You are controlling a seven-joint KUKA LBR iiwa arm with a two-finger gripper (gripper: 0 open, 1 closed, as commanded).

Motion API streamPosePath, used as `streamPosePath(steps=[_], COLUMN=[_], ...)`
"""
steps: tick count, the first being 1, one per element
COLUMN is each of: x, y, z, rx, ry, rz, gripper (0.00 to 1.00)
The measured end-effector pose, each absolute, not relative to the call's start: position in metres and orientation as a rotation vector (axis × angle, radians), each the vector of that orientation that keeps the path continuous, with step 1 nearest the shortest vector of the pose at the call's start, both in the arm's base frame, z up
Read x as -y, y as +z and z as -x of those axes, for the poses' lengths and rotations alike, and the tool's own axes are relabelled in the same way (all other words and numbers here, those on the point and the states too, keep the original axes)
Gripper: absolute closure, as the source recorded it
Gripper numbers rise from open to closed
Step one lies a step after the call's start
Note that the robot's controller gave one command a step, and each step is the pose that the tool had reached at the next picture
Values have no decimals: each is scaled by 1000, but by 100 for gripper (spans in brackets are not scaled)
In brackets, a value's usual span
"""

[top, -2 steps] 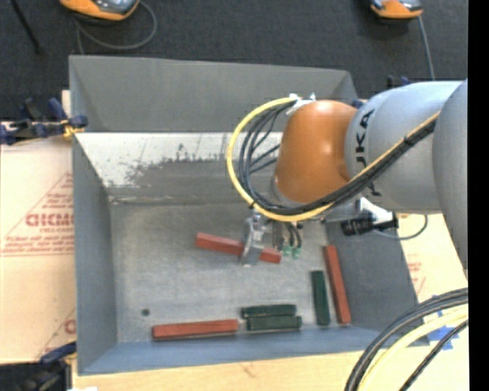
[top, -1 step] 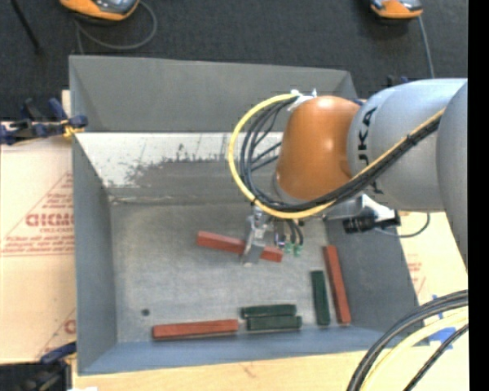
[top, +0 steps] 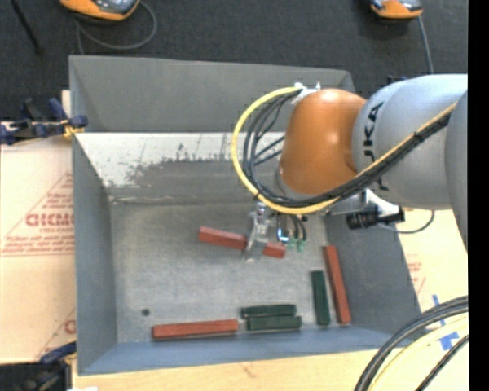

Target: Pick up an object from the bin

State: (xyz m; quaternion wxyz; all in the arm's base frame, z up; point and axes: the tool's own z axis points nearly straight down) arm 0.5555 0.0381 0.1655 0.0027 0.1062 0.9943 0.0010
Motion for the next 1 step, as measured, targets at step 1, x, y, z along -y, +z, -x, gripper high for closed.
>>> streamPosePath(steps=[1], x=[-38], y=[181], z=[-557], rx=[-3118], ry=[3], rz=[-334], gripper=[100])
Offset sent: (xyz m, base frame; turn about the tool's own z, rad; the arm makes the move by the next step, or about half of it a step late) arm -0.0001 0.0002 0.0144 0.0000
